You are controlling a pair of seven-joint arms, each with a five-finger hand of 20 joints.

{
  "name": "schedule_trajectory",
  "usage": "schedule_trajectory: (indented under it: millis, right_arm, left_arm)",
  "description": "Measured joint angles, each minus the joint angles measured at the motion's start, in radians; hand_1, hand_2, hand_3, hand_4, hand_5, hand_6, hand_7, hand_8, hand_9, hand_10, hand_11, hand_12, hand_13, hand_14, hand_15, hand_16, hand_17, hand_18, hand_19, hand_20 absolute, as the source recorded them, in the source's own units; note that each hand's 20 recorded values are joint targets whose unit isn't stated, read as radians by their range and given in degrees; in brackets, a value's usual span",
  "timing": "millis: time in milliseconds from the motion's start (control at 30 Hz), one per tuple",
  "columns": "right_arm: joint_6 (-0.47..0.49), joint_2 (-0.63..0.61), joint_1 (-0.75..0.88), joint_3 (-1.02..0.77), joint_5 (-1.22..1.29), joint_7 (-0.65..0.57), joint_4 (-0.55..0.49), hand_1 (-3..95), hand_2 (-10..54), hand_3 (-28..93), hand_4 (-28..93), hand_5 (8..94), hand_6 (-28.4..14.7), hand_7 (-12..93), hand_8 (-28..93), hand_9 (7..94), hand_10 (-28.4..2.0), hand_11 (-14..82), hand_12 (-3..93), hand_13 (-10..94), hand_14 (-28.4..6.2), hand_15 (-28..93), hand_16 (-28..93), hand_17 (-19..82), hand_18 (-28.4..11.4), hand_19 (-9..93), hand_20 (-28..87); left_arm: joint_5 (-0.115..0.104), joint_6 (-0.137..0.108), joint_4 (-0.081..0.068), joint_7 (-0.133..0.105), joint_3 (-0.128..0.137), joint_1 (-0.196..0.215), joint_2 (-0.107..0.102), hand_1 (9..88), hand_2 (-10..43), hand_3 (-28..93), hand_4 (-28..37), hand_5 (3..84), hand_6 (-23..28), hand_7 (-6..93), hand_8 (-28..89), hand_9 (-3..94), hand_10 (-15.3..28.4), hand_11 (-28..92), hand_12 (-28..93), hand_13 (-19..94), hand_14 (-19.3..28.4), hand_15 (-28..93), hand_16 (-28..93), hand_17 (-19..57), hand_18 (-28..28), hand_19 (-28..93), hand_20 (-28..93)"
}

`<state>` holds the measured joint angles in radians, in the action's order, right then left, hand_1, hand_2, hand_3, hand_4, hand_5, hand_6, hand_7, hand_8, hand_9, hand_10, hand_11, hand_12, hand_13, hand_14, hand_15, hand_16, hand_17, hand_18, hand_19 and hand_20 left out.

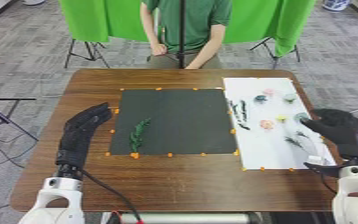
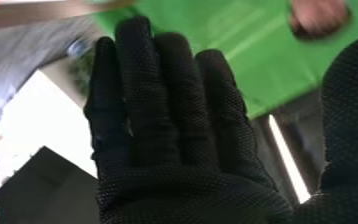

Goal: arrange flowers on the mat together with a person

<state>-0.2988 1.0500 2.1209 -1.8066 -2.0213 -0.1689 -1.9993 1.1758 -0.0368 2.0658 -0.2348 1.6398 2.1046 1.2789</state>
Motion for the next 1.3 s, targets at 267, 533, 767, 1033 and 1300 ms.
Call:
schedule_trajectory:
  millis: [267,533,767,1033,1300]
  right_arm:
    - [0.004,-0.021,-0.015,0.071,-0.4,-0.189,0.113,35.2,-9.5,60,-28,63.4,-2.0,20,-9,72.5,-14.3,22.2,20.9,71,-11.4,29,24,36,-18.9,53,41]
    - [-0.024,-0.032,-0.033,0.108,-0.638,-0.211,0.156,39.0,-9.5,62,-28,70.0,-0.1,23,-10,78.9,-13.0,25.1,21.9,77,-10.6,34,26,38,-20.4,61,43]
    - [-0.048,-0.032,-0.051,0.134,-0.628,-0.214,0.164,47.9,-9.5,58,-28,76.2,0.8,21,0,85.6,-11.1,24.1,22.4,83,-9.4,36,29,39,-22.0,68,44]
    - [0.049,-0.034,-0.077,0.155,-0.649,-0.267,0.145,64.2,-9.5,38,-28,78.2,0.3,19,7,88.6,-9.0,17.1,32.2,85,-8.2,36,31,39,-21.9,70,44]
    - [0.33,-0.069,-0.116,0.165,-0.649,-0.313,0.097,74.8,-9.5,14,-9,76.8,0.3,18,6,89.9,-8.0,9.7,36.6,85,-6.0,34,35,41,-21.2,68,44]
  left_arm:
    - [0.001,0.0,0.0,0.001,-0.001,-0.001,-0.001,33.0,-6.7,60,-14.2,47.6,3.6,16.0,-5,43.6,11.8,17,17,35,15.4,14,6,6.8,10.7,6,20]
    - [0.001,0.0,0.001,0.004,-0.001,0.0,-0.001,33.0,-6.7,60,-14.1,47.6,3.6,16.0,-5,43.7,11.8,17,17,35,15.4,14,6,6.7,10.8,6,20]
    - [0.001,0.0,0.003,0.006,-0.001,0.0,-0.001,33.0,-6.7,60,-14.1,47.6,3.6,16.0,-6,43.7,11.8,17,17,35,15.4,14,6,6.7,10.8,7,20]
    - [0.001,0.0,0.004,0.009,-0.001,0.001,0.0,32.9,-6.6,60,-14.2,47.6,3.6,16.0,-5,43.7,11.8,17,17,35,15.4,14,6,6.7,10.7,6,20]
    - [0.002,0.0,0.006,0.009,-0.001,0.001,0.0,32.8,-6.7,60,-14.1,47.6,3.6,16.0,-5,43.6,11.8,17,17,35,15.4,14,6,6.8,10.7,6,20]
